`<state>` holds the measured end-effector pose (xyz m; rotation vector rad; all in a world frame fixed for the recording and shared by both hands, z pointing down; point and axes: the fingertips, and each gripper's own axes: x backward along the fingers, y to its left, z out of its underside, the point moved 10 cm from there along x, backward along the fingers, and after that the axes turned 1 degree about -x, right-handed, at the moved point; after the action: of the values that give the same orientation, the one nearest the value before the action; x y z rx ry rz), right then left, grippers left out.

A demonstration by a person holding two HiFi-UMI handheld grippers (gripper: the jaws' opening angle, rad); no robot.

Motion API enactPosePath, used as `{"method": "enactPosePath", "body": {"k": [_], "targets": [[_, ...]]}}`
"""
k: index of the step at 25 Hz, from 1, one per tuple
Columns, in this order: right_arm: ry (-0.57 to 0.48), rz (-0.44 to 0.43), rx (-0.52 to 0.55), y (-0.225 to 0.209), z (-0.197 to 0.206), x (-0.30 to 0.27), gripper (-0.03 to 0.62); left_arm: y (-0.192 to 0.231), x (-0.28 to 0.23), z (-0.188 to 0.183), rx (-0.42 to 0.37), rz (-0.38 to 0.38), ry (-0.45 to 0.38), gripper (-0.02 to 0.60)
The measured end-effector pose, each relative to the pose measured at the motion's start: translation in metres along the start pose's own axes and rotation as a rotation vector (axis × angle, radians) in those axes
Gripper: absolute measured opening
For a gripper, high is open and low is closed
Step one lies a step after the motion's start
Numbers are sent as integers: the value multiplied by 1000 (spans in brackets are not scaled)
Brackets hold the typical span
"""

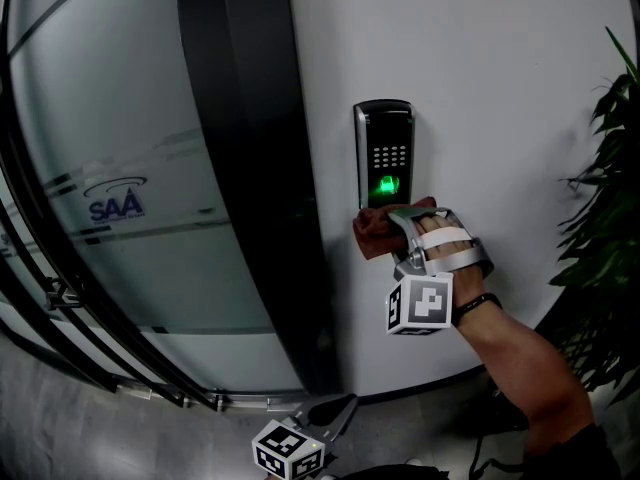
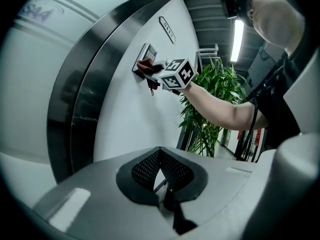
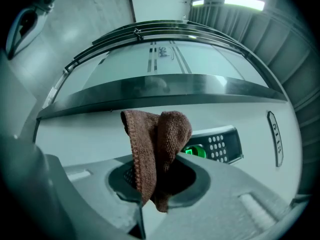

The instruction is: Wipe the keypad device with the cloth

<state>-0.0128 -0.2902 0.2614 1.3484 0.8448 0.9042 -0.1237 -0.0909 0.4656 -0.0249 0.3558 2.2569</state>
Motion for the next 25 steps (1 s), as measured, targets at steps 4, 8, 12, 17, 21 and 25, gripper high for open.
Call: {"method": "enactPosePath", "body": {"k": [4, 8, 12, 17, 21, 25], "targets": [[2, -10, -7, 4, 0, 0, 55, 2, 2, 2, 0, -8, -2, 17], [8, -33, -5, 11, 1, -2, 54, 0, 5, 1, 17, -10, 0, 17], [18, -77, -4, 17, 5, -7, 54, 1, 7, -1, -1, -23, -6, 17], [-23, -57, -13, 1, 2, 11, 55, 1, 9, 0, 3, -22, -2, 17], [-68, 21, 7, -31, -8, 29, 55, 3, 9, -3, 2, -26, -3, 17], [-85, 113, 30, -65, -15, 35, 55, 4, 10, -3, -2, -30, -11, 17]]}}
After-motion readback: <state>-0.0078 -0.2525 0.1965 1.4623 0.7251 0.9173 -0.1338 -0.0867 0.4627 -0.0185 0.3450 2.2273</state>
